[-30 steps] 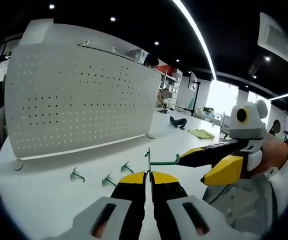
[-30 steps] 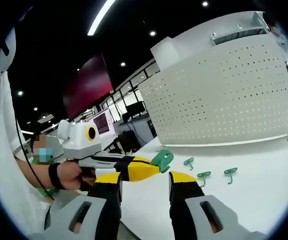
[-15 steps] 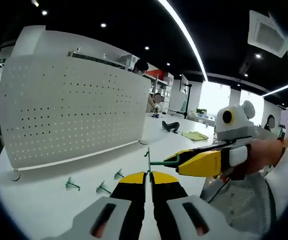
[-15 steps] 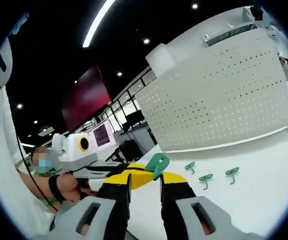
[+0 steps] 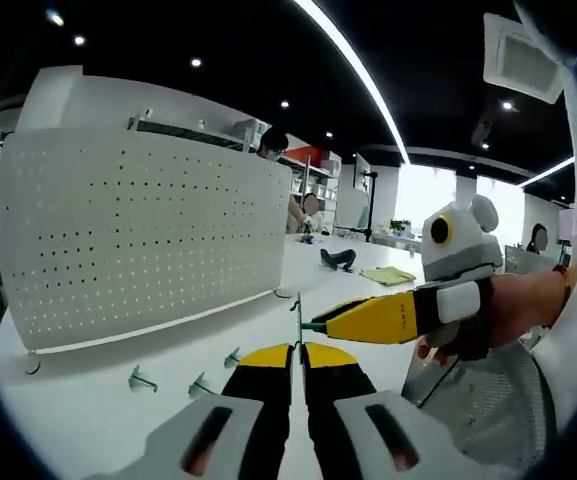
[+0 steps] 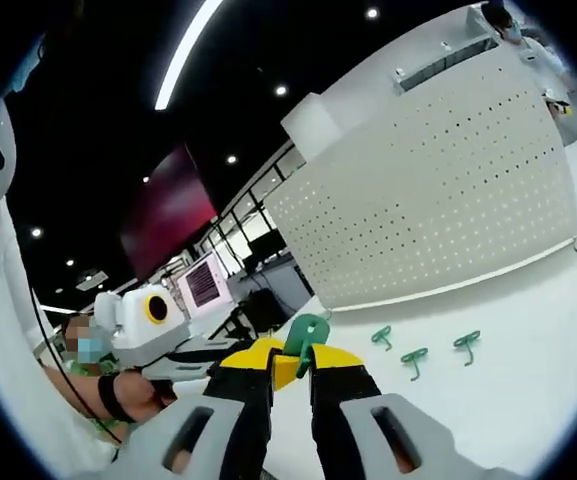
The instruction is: Insert the hook assembly into the mounting plate slot until the hook locks in place.
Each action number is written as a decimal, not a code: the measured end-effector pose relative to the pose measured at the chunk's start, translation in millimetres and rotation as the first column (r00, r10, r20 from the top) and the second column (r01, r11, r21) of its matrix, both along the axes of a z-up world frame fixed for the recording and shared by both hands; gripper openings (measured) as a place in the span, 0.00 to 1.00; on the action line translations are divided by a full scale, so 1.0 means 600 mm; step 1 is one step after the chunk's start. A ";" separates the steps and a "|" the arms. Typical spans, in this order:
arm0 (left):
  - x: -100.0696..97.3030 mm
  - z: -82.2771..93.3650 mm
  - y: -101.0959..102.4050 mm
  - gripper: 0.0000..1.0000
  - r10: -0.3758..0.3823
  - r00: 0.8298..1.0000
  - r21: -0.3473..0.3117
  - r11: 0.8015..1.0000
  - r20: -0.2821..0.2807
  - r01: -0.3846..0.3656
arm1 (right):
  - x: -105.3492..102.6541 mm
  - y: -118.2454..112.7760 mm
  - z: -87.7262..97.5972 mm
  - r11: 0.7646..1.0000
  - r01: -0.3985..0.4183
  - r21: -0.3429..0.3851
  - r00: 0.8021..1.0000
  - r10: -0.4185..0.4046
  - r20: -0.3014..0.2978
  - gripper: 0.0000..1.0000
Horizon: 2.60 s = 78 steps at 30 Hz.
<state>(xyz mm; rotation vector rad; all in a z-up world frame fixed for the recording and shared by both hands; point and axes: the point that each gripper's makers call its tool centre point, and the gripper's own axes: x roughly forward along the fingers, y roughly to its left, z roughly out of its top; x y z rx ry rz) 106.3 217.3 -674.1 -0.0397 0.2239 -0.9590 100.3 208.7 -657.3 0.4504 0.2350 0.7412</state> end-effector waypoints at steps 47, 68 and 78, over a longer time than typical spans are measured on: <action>0.001 0.016 -0.003 0.05 0.037 0.998 -0.030 0.999 0.045 -0.036 | -0.001 -0.011 0.004 0.997 0.067 0.028 0.991 -0.063 -0.117 0.01; -0.003 0.018 0.007 0.13 0.056 0.998 -0.040 0.998 0.028 -0.055 | 0.010 -0.017 0.014 0.995 0.092 0.046 0.984 -0.084 -0.159 0.01; -0.009 0.018 0.015 0.18 0.067 0.997 -0.032 0.997 0.037 -0.066 | 0.021 -0.024 0.030 0.994 0.110 -0.021 0.987 -0.112 -0.114 0.01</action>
